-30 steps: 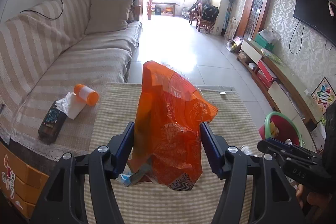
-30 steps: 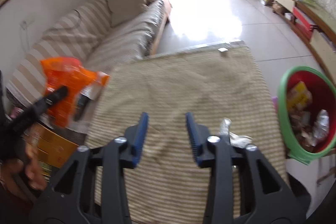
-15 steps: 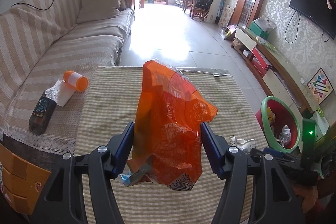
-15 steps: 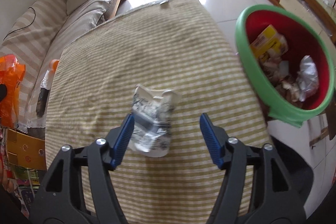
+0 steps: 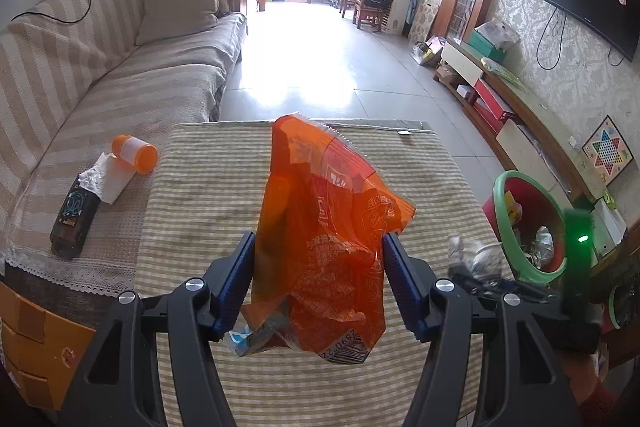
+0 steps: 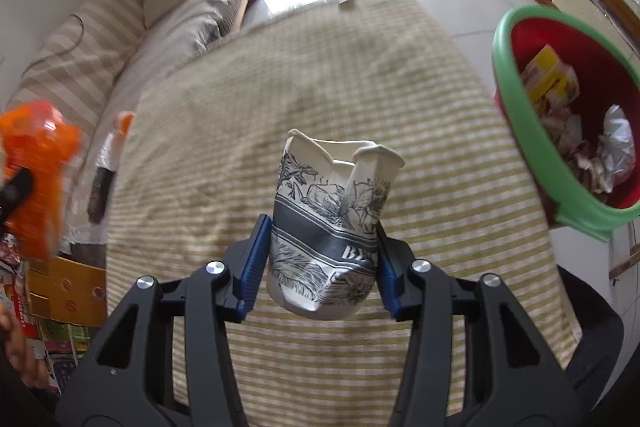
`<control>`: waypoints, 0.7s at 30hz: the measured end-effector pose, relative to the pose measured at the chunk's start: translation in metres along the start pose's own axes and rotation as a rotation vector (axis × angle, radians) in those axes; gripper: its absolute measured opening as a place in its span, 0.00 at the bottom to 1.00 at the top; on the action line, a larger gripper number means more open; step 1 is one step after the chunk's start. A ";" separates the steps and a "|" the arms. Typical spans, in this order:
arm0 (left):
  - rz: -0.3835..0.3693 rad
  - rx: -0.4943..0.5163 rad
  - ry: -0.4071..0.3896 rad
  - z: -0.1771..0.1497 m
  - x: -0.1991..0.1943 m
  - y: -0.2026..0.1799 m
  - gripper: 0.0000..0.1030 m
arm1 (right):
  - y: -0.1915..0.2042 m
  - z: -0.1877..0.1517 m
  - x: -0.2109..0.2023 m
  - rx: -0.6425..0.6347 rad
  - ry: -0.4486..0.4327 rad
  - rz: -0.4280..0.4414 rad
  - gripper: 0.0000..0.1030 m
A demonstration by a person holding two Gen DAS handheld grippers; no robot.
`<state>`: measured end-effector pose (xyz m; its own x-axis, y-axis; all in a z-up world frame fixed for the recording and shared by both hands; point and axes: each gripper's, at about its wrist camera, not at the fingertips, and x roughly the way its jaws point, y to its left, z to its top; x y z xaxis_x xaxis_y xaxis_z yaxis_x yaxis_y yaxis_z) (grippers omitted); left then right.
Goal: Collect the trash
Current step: 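Carry the orange bag and paper cup over the red bin with both tools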
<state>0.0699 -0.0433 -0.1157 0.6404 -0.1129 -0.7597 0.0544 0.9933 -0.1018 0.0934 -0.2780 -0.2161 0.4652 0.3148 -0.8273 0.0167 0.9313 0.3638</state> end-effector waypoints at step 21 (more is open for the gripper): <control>-0.109 0.076 -0.079 0.054 0.000 -0.077 0.58 | 0.011 0.041 -0.140 -0.111 -0.370 0.006 0.46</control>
<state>0.1067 -0.1181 -0.0735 0.6855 -0.2206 -0.6939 0.1824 0.9746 -0.1297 0.0651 -0.3197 -0.0787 0.7535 0.2521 -0.6072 -0.0737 0.9501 0.3030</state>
